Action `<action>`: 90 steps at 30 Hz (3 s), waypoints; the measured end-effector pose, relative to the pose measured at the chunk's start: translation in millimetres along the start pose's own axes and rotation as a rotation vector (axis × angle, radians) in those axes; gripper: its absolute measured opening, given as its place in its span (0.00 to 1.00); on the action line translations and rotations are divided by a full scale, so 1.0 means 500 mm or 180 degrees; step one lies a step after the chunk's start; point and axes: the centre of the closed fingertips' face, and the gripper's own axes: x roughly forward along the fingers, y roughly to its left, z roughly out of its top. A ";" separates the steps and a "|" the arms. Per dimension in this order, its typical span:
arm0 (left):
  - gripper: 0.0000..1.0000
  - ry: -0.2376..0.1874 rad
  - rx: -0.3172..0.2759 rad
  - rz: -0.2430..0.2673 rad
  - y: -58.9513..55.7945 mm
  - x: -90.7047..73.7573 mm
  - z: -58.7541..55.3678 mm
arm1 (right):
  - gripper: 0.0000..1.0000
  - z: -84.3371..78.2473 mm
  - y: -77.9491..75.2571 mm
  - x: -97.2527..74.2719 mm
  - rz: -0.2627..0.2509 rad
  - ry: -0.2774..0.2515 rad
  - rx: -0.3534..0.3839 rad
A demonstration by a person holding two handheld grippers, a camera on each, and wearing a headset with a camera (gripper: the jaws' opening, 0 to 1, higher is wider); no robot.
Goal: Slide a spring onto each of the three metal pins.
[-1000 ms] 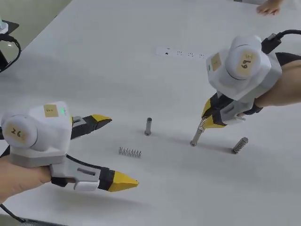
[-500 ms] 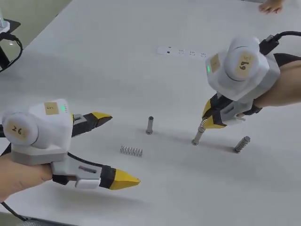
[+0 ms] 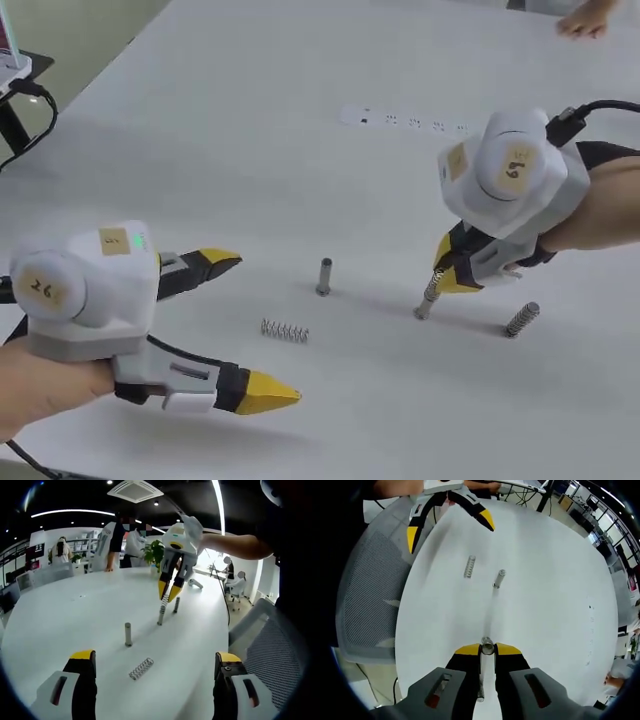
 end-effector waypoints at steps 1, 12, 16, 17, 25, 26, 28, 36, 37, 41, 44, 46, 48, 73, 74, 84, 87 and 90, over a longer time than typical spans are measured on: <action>0.96 0.0003 -0.0003 -0.0003 0.000 0.000 0.000 | 0.07 0.000 -0.001 0.002 0.0001 0.0000 -0.0008; 0.96 0.0024 -0.0001 -0.0007 0.004 0.000 -0.004 | 0.07 -0.011 0.002 0.027 0.0055 0.0034 0.0018; 0.95 0.0015 -0.0007 -0.0008 0.004 0.002 -0.003 | 0.07 -0.015 0.003 0.033 0.0058 0.0041 0.0030; 0.95 0.0022 -0.0001 -0.0007 0.004 0.002 -0.004 | 0.07 -0.016 0.004 0.035 0.0059 0.0042 0.0022; 0.95 0.0014 -0.0003 -0.0011 0.003 0.004 -0.003 | 0.07 -0.025 0.007 0.052 0.0081 0.0058 0.0051; 0.95 0.0009 -0.0008 -0.0010 0.003 0.004 -0.003 | 0.07 -0.025 0.006 0.055 0.0075 0.0052 0.0044; 0.95 0.0009 -0.0008 -0.0004 0.004 0.003 -0.003 | 0.07 -0.026 0.008 0.059 0.0092 0.0054 0.0068; 0.95 0.0014 -0.0015 -0.0005 0.002 0.002 -0.003 | 0.07 -0.019 0.008 0.067 0.0096 -0.0003 0.0101; 0.95 0.0010 -0.0015 -0.0006 0.002 0.002 -0.002 | 0.07 -0.021 0.009 0.068 0.0107 0.0002 0.0100; 0.95 0.0017 -0.0010 -0.0005 0.001 0.003 -0.002 | 0.08 -0.028 0.004 0.066 0.0095 0.0054 0.0085; 0.95 0.0021 -0.0009 -0.0004 0.000 0.003 -0.002 | 0.08 -0.030 0.005 0.066 0.0098 0.0067 0.0046; 0.95 0.0020 -0.0014 -0.0007 0.000 0.003 -0.003 | 0.08 -0.029 0.005 0.065 0.0093 0.0076 0.0005; 0.95 0.0020 -0.0011 -0.0006 -0.001 0.003 -0.003 | 0.08 -0.029 0.002 0.066 0.0091 0.0078 0.0000; 0.94 0.0018 -0.0032 -0.0023 -0.002 0.002 -0.003 | 0.10 -0.025 0.007 0.064 0.0125 0.0041 -0.0022; 0.94 0.0024 -0.0027 -0.0017 -0.001 0.002 -0.004 | 0.11 -0.024 0.007 0.064 0.0126 0.0034 -0.0021; 0.95 0.0014 -0.0029 -0.0013 -0.001 0.004 0.001 | 0.15 -0.023 0.001 0.059 0.0096 -0.0010 -0.0016; 0.95 0.0006 -0.0031 -0.0008 0.000 0.004 0.002 | 0.17 -0.016 -0.002 0.055 0.0067 -0.0084 0.0018; 0.95 0.0002 -0.0027 0.0000 0.001 0.003 0.002 | 0.21 -0.011 -0.008 0.050 0.0020 -0.0192 0.0041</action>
